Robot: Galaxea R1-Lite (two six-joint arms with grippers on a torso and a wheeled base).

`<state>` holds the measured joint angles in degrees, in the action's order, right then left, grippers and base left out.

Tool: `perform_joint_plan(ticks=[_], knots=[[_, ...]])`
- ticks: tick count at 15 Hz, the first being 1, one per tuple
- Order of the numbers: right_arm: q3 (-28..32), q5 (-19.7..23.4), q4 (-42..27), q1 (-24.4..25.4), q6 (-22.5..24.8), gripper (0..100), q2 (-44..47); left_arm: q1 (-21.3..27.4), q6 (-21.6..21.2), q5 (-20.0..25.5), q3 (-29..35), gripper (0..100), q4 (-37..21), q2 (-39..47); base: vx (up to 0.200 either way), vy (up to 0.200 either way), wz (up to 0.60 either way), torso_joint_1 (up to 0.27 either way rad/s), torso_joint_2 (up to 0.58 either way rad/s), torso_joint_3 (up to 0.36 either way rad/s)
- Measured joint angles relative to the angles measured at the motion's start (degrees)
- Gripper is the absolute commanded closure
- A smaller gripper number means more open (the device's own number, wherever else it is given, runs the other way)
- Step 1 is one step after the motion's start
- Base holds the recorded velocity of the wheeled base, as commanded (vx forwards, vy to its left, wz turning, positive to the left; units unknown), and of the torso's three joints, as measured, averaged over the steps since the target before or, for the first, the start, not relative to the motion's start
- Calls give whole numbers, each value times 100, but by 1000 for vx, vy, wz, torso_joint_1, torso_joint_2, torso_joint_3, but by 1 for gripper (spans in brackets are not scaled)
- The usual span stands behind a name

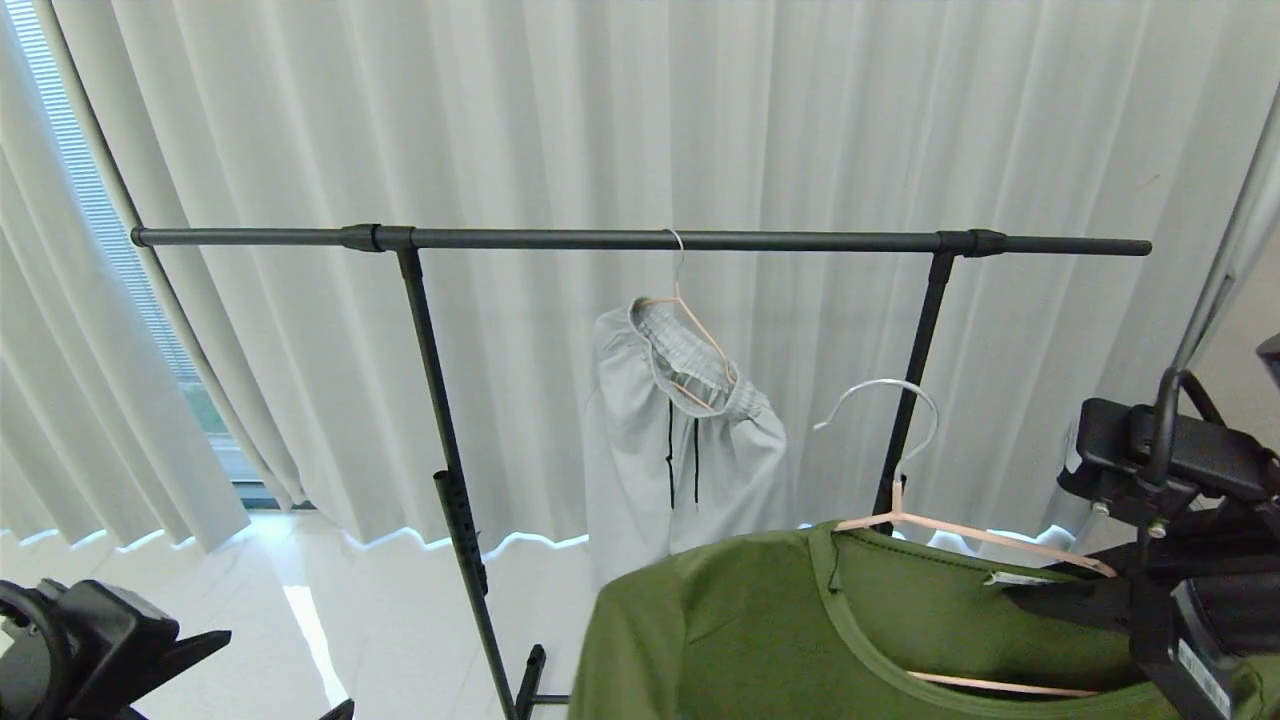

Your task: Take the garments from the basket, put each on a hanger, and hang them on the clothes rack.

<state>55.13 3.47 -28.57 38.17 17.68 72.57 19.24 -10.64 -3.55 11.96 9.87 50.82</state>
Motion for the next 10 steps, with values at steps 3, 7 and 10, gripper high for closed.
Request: perform_joint_plan(ticks=[3,7,10], knots=[[-72,-208,-328,-746,-41,100,-113,-199,-22,-15,250,0,6,69,0,0,0,0,0,0],[-358,-451,-802,-1963,-49,100,-452,-254,-44,-22,405,0,6,177,0,0,0,0,0,0],[-511,-557,-919,-2828,-49,100,-653,-254,-219,-22,444,0,2,256,0,0,0,0,0,0]])
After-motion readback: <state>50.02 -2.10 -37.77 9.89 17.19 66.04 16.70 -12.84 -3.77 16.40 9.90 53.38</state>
